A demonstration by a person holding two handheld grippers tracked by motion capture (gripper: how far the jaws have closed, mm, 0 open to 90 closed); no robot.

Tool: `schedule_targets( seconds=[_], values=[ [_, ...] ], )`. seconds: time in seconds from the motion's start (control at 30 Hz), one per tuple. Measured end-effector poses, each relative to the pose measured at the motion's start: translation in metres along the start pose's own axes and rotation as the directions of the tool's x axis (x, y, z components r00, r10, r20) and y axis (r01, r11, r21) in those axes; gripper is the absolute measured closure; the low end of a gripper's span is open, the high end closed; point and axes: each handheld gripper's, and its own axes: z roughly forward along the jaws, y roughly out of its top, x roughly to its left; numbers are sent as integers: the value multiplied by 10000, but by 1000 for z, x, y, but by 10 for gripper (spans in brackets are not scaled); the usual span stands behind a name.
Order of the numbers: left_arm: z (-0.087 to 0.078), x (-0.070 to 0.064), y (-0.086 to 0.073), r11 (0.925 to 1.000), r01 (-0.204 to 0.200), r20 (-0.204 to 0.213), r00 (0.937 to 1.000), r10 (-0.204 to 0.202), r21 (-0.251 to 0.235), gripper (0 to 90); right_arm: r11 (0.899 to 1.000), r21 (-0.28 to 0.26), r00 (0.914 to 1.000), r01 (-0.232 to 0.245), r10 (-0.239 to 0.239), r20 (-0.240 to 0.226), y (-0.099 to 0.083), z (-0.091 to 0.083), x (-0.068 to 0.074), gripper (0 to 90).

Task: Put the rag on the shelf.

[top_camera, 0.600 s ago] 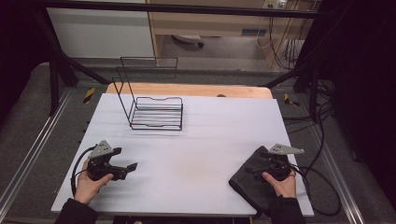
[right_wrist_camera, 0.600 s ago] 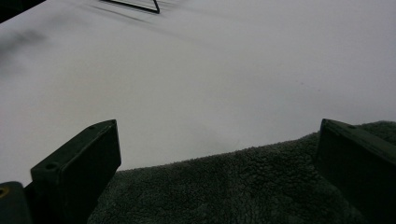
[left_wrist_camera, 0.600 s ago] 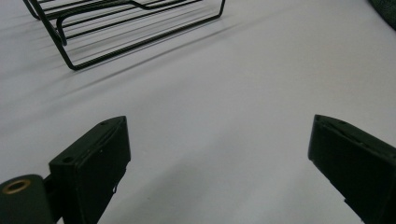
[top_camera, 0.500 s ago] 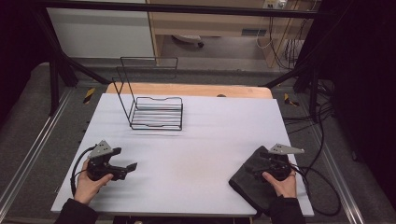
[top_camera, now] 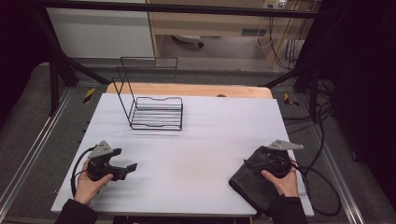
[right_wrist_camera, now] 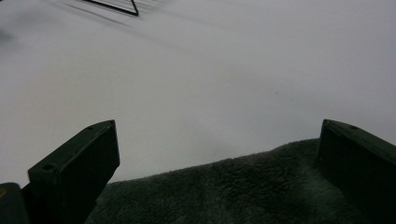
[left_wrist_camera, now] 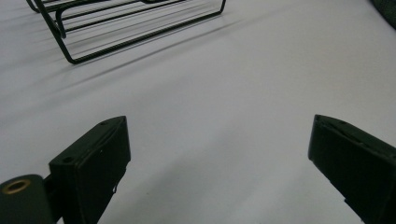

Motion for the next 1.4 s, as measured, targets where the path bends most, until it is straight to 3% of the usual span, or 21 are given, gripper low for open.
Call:
schedule_targets(
  seconds=[0.17, 0.27, 0.47, 0.67, 0.83, 1.0, 1.23, 1.4],
  values=[
    [0, 1, 0, 10000, 30, 25, 10000, -30, 43, 60, 9999, 66, 9973, -89, 84, 723, 10, 5, -11, 92],
    [1, 0, 0, 10000, 13, 21, 10000, -13, 82, 63, 9999, 116, 9911, -30, 14, 1331, 13, 11, -18, 169],
    [2, 1, -1, 9998, 56, -18, 10000, -56, 179, 69, 9965, 598, 9806, -585, 461, 1906, 14, 23, -37, 394],
    [2, 1, -1, 9997, 64, -2, 10000, -64, 244, 73, 9903, 852, 9620, -1096, 841, 2599, 9, 30, -50, 577],
    [3, 1, -1, 9997, 108, -20, 9999, -108, 233, 77, 9844, 1046, 9624, -1414, 1119, 2476, 3, 34, -50, 689],
    [2, 1, -1, 9997, 96, -22, 10000, -95, 239, 81, 9852, 1224, 9661, -1198, 873, 2431, 4, 37, -48, 810],
    [2, 2, -1, 9997, 110, -40, 9999, -109, 236, 85, 9939, 885, 9781, -659, 468, 2026, 7, 38, -40, 834],
    [3, 1, -1, 9997, 124, -64, 9999, -123, 226, 86, 9970, 772, 9909, -80, -24, 1347, 16, 45, -26, 834]
  ],
)
